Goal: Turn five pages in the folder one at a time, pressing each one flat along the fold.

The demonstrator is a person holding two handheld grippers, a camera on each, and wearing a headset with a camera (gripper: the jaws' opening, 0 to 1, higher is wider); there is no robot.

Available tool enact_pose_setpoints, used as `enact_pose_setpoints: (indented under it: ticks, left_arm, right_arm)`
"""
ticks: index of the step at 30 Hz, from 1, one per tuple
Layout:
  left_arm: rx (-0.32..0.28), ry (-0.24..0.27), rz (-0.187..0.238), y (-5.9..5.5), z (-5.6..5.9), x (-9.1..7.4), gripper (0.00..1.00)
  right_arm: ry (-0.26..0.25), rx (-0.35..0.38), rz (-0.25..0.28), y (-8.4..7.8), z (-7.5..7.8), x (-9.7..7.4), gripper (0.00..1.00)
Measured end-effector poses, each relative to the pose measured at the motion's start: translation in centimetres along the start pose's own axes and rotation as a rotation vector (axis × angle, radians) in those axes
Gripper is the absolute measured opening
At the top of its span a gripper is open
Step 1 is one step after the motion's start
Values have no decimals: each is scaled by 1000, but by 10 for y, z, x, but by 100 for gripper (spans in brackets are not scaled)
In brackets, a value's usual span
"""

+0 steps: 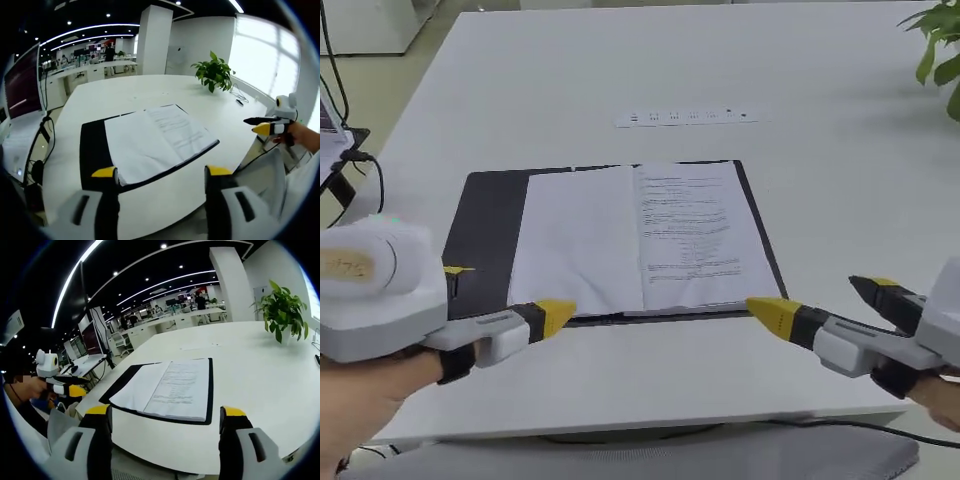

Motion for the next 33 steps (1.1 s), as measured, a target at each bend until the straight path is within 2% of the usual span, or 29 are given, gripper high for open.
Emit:
enact_pose_setpoints:
  ticks: [9, 12, 16, 21, 25, 33]
  left_arm:
    - [31, -56, -56, 0, 11, 53, 54]
    - [42, -80, -74, -1, 18, 75, 51]
    - [85, -104, -94, -3, 29, 102, 46]
    - [117, -139, -95, -1, 46, 135, 44]
    - [140, -161, -111, -4, 58, 161, 44]
    - [155, -189, -126, -11, 73, 203, 44]
  right_arm:
    - [-7, 22, 16, 2, 7, -1, 85]
    - [-8, 21, 14, 0, 8, -1, 83]
    - [-8, 28, 11, -2, 13, -1, 82]
    - [-8, 23, 4, -6, 16, 0, 80]
    - [-11, 14, -4, -10, 21, 4, 79]
    - [-13, 33, -25, -18, 28, 9, 78]
Point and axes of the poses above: the centre of the closed fingertips' face, and the gripper's own axes: x roughly forward along the fingers, z roughly to its right, y roughly out of its top, the point moved 3 cm from there along -x, roughly backward along the fingers, and after that the axes turned 11 degrees about -y, right-handed, at the moved point
